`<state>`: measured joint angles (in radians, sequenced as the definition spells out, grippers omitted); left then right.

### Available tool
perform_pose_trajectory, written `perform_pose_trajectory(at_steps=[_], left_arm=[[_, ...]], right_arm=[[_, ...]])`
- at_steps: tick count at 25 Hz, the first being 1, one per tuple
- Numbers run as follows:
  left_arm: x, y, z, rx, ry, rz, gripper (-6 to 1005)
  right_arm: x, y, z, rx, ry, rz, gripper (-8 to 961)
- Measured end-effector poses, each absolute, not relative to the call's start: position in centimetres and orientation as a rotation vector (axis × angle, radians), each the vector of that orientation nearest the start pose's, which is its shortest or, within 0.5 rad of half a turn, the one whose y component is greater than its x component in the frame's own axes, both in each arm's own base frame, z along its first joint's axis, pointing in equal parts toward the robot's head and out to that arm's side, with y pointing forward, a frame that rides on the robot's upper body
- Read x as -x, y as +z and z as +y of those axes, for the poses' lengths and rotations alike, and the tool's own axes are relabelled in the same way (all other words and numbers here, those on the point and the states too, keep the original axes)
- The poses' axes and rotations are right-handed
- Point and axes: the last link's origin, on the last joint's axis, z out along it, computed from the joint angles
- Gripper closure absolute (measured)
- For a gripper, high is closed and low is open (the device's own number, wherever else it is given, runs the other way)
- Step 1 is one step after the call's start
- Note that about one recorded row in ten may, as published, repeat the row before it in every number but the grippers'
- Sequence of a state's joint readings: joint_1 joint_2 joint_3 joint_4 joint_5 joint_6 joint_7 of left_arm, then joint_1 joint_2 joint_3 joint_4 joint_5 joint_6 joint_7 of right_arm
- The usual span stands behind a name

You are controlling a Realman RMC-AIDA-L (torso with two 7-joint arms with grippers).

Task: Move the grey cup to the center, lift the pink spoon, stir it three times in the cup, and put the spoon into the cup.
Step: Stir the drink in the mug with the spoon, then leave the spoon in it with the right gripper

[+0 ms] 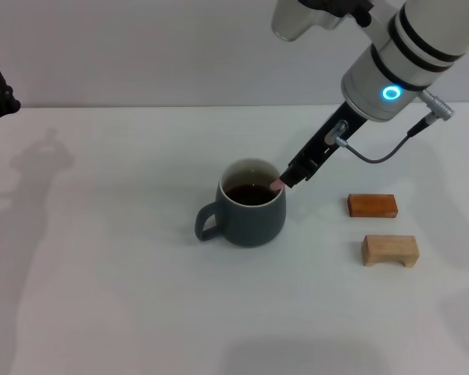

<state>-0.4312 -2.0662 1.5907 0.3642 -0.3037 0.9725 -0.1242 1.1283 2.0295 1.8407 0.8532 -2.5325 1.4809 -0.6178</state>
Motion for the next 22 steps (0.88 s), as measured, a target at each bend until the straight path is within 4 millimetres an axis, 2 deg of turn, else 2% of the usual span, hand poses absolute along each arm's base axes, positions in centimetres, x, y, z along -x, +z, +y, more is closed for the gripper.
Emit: perform_pose_trajectory(at_steps=[8,19,22], left_arm=[[31.4,3.7,37.9,1.442,-0.703,-0.498,1001],[31.2,3.8,38.0,1.444,-0.703,-0.491,1001],[31.2,3.8,38.1,1.444,-0.704,-0.489,1001]], right_arm=[[-7.5,-2.7,42.4,2.741,-0.522,0.726,833],[-7.1,-3.8,42.7,2.738,-0.517,0.705,833],[-7.3,-3.7,42.8,2.723,-0.558,0.689,833]])
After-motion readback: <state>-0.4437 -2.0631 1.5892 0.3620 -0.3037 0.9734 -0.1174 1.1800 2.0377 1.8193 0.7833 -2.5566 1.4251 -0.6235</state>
